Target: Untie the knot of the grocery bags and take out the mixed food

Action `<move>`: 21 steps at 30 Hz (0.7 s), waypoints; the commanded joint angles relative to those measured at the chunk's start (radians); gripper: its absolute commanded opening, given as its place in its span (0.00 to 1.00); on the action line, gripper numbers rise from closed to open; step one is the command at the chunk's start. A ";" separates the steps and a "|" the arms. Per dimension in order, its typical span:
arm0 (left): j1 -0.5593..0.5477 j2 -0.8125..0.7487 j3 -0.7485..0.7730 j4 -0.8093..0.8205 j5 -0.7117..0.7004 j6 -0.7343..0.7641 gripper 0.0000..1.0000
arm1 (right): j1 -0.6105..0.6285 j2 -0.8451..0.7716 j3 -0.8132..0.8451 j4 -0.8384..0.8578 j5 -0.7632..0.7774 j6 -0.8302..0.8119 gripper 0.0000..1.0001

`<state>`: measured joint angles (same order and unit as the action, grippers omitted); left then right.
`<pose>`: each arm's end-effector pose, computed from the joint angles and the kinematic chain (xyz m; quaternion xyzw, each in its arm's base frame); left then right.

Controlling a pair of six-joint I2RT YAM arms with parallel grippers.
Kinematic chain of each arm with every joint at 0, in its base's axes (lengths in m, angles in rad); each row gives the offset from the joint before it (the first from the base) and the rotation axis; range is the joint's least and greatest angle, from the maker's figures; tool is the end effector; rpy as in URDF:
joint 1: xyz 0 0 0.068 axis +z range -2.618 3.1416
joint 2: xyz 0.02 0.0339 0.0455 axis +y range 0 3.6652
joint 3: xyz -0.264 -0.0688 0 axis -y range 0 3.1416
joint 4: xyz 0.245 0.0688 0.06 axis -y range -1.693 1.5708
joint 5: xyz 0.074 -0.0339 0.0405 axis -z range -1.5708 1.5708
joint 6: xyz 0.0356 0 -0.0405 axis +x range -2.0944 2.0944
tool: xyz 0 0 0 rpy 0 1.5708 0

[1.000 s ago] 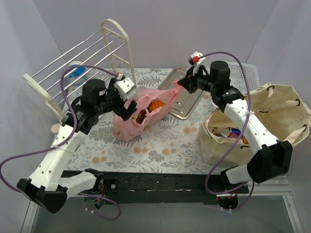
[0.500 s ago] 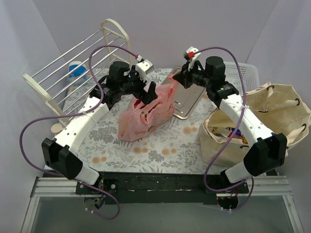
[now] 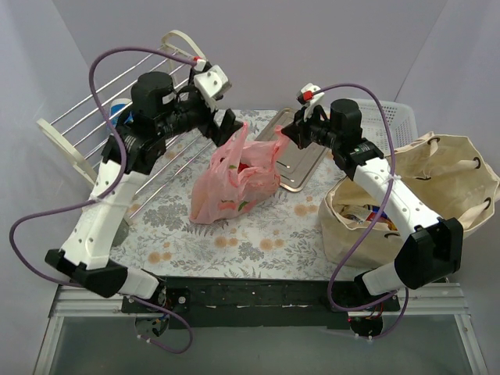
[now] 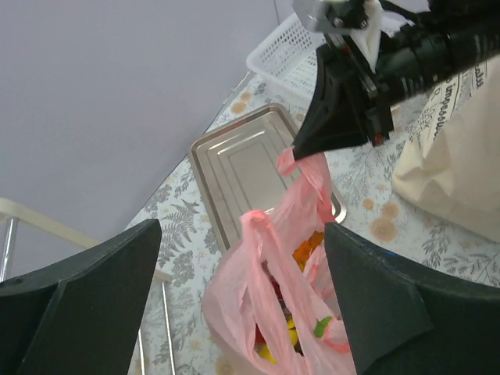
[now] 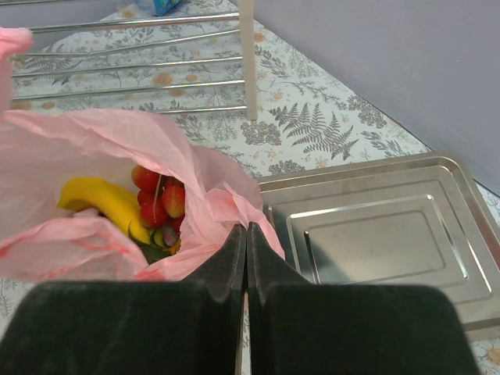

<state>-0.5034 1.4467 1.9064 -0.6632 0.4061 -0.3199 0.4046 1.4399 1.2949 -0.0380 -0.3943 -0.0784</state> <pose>0.2427 -0.1497 0.5164 0.1964 0.7445 -0.3908 0.5044 0.3087 0.1471 0.3798 -0.3019 0.7020 0.2504 0.5944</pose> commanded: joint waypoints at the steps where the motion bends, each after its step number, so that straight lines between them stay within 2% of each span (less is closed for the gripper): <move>1: -0.001 -0.162 -0.159 -0.309 -0.096 0.149 0.86 | 0.002 -0.018 0.010 0.066 0.018 -0.001 0.01; 3: -0.001 -0.300 -0.368 -0.306 -0.151 0.244 0.91 | 0.000 -0.009 0.015 0.069 0.014 0.002 0.01; 4: -0.001 -0.339 -0.436 -0.277 -0.226 0.277 0.92 | 0.002 -0.007 0.015 0.070 0.012 0.003 0.01; 5: -0.001 -0.370 -0.482 -0.226 -0.278 0.266 0.97 | -0.001 -0.007 0.014 0.072 0.011 0.003 0.01; 6: -0.001 -0.384 -0.509 -0.114 -0.315 0.243 0.98 | 0.000 -0.010 0.011 0.075 0.009 0.003 0.01; 7: -0.001 -0.365 -0.491 -0.086 -0.332 0.220 0.98 | 0.000 -0.012 0.004 0.075 0.011 0.002 0.01; 8: -0.001 -0.323 -0.453 -0.070 -0.352 0.135 0.98 | 0.000 -0.016 -0.002 0.075 0.011 -0.001 0.01; 10: 0.003 -0.167 -0.275 -0.053 -0.384 0.015 0.98 | 0.000 -0.027 -0.008 0.072 0.012 -0.003 0.01; 12: 0.014 -0.074 -0.155 -0.049 -0.375 -0.118 0.98 | 0.000 -0.038 -0.022 0.072 0.014 -0.004 0.01; 13: 0.014 0.019 -0.054 -0.050 -0.365 -0.142 0.98 | 0.000 -0.042 -0.026 0.070 0.015 -0.004 0.01; 16: 0.012 0.185 0.090 -0.101 -0.264 -0.157 0.98 | 0.000 -0.047 -0.034 0.070 0.015 -0.006 0.01; 19: 0.011 0.324 0.161 -0.202 -0.245 -0.157 0.96 | -0.001 -0.044 -0.026 0.075 0.017 -0.006 0.01; 21: 0.011 0.336 0.160 -0.259 -0.187 -0.154 0.92 | -0.001 -0.041 -0.019 0.079 0.026 -0.009 0.01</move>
<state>-0.4923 1.7260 2.0350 -0.7650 0.1268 -0.4362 0.4042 1.4284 1.2621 -0.0158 -0.3862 -0.0807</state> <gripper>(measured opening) 0.953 0.022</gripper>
